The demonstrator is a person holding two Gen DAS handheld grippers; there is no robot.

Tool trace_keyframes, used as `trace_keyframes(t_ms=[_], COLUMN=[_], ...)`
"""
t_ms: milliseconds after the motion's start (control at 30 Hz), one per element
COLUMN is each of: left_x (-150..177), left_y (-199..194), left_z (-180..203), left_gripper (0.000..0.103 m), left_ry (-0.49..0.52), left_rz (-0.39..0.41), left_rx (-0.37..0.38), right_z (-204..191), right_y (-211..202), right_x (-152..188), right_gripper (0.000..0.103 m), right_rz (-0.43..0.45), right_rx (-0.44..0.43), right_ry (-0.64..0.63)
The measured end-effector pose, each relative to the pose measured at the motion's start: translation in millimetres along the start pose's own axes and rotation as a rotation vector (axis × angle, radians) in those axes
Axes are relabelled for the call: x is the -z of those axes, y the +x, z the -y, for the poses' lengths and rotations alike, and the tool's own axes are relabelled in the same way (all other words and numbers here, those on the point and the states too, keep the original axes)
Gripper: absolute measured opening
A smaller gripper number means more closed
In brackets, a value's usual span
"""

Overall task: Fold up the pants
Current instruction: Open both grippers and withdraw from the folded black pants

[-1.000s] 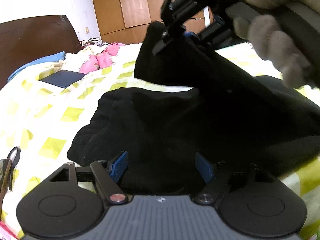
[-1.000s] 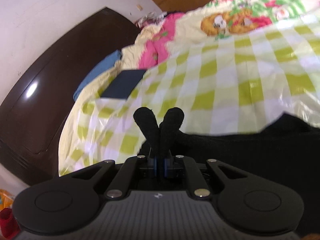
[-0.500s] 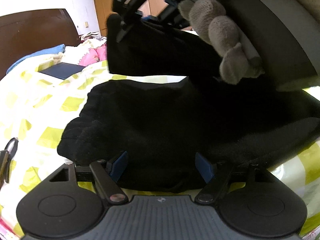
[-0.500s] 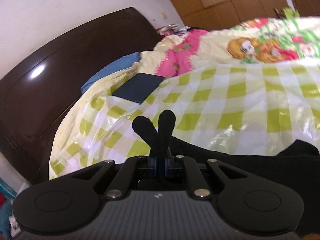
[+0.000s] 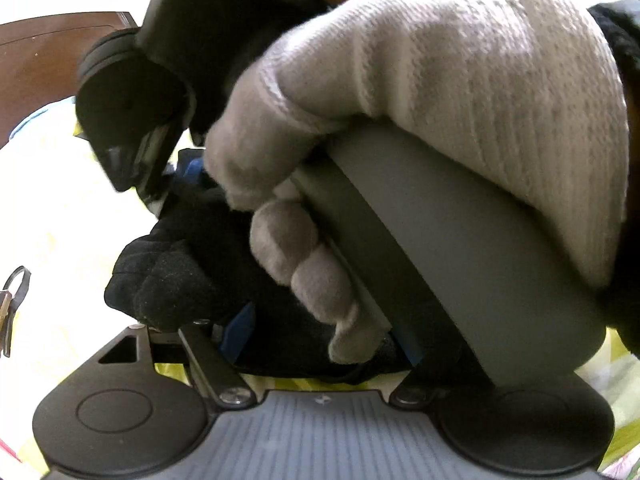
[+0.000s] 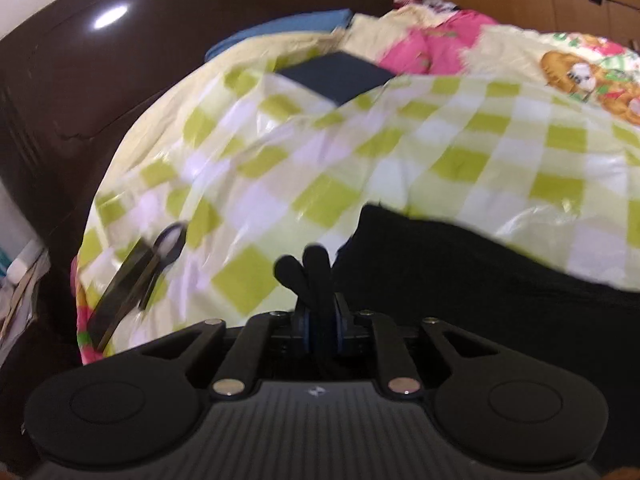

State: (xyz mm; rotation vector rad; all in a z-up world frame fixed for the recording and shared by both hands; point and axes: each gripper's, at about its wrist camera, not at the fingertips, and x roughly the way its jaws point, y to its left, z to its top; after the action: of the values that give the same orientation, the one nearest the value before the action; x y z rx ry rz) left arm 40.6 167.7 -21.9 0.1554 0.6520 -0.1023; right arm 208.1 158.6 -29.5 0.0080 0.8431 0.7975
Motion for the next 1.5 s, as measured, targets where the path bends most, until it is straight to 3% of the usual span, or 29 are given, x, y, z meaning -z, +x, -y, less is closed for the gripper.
trace_keyframes(t_ms=[133, 267, 333, 400, 500, 667, 800, 933, 1000, 1033, 1133, 1233, 1333, 1433, 1500], left_x=[-1.7, -4.4, -2.6, -4.1, -7.5, -18.2, -40.0, -48.1, -41.4, -35.2, -30.3, -34.8, -38.9, -38.9, -41.5], left_y=[3.1, 5.5, 1.4, -3.4, -17.6, -44.0, -25.4, 9.5, 28.8, 35.8, 28.4, 28.4, 33.5, 26.2, 27.5], left_z=[2.6, 1.9, 2.1, 1.5, -0.3, -11.4, -11.5, 0.3, 7.0, 9.6, 13.3, 8.6, 12.9, 22.1, 25.8], left_gripper=[0.087, 0.087, 0.087, 0.087, 0.087, 0.087, 0.087, 0.092, 0.093, 0.093, 0.093, 0.093, 0.093, 0.093, 0.093], left_ry=[-0.014, -0.016, -0.016, -0.019, -0.017, -0.011, 0.02, 0.087, 0.143, 0.158, 0.161, 0.162, 0.199, 0.242, 0.252], left_rz=[0.004, 0.007, 0.009, 0.017, 0.045, 0.115, 0.152, 0.117, 0.032, -0.001, -0.002, -0.009, -0.016, -0.022, -0.027], left_rx=[0.002, 0.0, 0.0, -0.004, -0.028, -0.084, -0.109, -0.122, -0.141, -0.145, -0.14, -0.154, -0.182, -0.202, -0.206], right_z=[-8.6, -15.0, -13.7, -7.2, 12.5, 63.5, 104.3, 145.0, 164.7, 174.6, 201.5, 220.8, 236.0, 255.6, 263.8], right_y=[0.4, -5.5, -15.3, -27.9, -55.9, -106.3, -143.2, -174.2, -189.9, -198.3, -220.4, -229.6, -230.0, -224.3, -210.7], right_x=[3.6, 2.7, 1.3, -0.8, -3.5, 2.2, 27.7, 62.0, 77.4, 85.1, 106.9, 122.5, 137.3, 151.9, 158.8], right_gripper=[0.026, 0.047, 0.046, 0.046, 0.046, 0.049, 0.049, 0.049, 0.049, 0.049, 0.049, 0.054, 0.058, 0.059, 0.061], right_rz=[-0.034, -0.086, -0.083, -0.06, -0.013, 0.031, 0.019, 0.013, 0.03, 0.042, 0.093, 0.132, 0.114, 0.097, 0.056], right_rx=[-0.033, -0.218, -0.284, -0.289, -0.234, -0.014, 0.127, 0.257, 0.311, 0.332, 0.343, 0.297, 0.258, 0.021, -0.08], right_ry=[-0.071, -0.067, -0.036, 0.009, 0.041, 0.075, 0.151, 0.259, 0.33, 0.366, 0.488, 0.585, 0.639, 0.761, 0.819])
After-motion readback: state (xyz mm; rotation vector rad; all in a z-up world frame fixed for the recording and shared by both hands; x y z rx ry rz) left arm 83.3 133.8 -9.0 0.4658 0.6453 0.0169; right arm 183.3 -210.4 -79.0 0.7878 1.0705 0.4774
